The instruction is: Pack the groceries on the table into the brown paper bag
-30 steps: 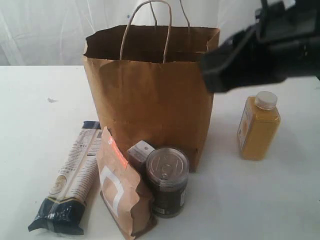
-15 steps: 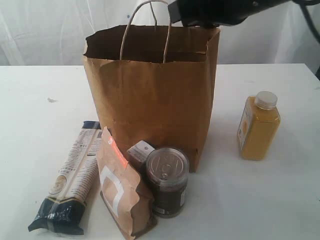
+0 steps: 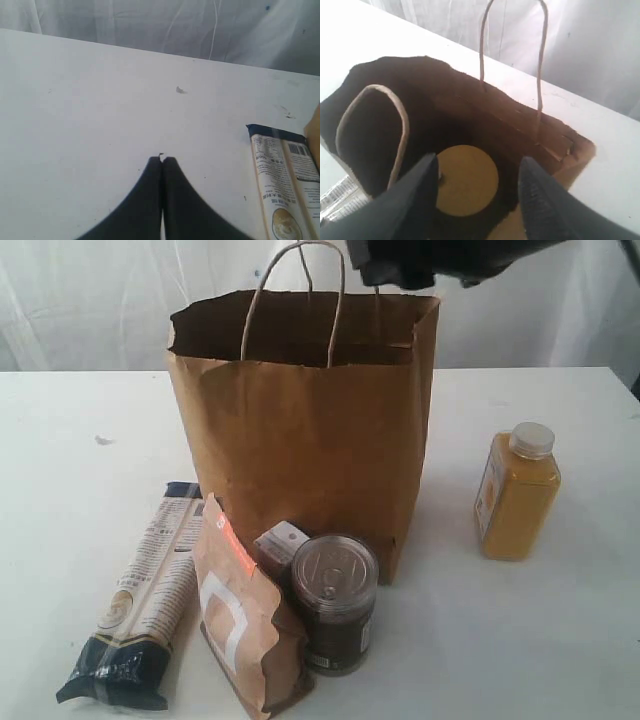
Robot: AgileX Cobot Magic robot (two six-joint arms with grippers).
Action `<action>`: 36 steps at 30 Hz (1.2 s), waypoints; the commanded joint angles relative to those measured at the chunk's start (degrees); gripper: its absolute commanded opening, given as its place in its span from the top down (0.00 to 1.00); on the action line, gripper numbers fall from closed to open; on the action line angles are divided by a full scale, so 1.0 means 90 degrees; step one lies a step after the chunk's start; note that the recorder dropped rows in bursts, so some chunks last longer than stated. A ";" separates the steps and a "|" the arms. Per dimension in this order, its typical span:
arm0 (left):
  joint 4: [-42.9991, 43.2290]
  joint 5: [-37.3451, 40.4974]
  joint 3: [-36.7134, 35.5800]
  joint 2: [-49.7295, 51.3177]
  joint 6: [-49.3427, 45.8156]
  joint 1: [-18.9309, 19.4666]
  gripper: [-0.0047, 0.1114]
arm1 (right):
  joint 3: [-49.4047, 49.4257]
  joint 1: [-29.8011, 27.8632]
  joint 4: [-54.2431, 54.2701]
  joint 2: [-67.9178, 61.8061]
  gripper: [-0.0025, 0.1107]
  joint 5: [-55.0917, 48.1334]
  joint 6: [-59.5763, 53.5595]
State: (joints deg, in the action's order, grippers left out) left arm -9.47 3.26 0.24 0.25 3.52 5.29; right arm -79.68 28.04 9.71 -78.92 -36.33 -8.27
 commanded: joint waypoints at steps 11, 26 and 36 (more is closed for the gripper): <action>-0.0008 -0.0020 -0.0027 -0.0028 0.0017 -0.0046 0.96 | 0.2113 -0.0006 -0.0447 0.4029 0.56 -0.1201 0.1046; -0.0008 -0.0020 -0.0027 -0.0028 0.0017 -0.0046 0.96 | 0.5909 -0.0006 0.0770 0.6123 0.46 -0.0247 0.2123; -0.0008 -0.0020 -0.0027 -0.0028 0.0017 -0.0046 0.96 | 0.6007 -0.0006 0.1219 0.5811 0.32 -0.0098 0.0455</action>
State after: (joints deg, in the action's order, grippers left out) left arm -9.47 3.26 0.24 0.25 3.52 5.29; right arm -25.48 28.04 18.26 -24.94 -38.12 2.50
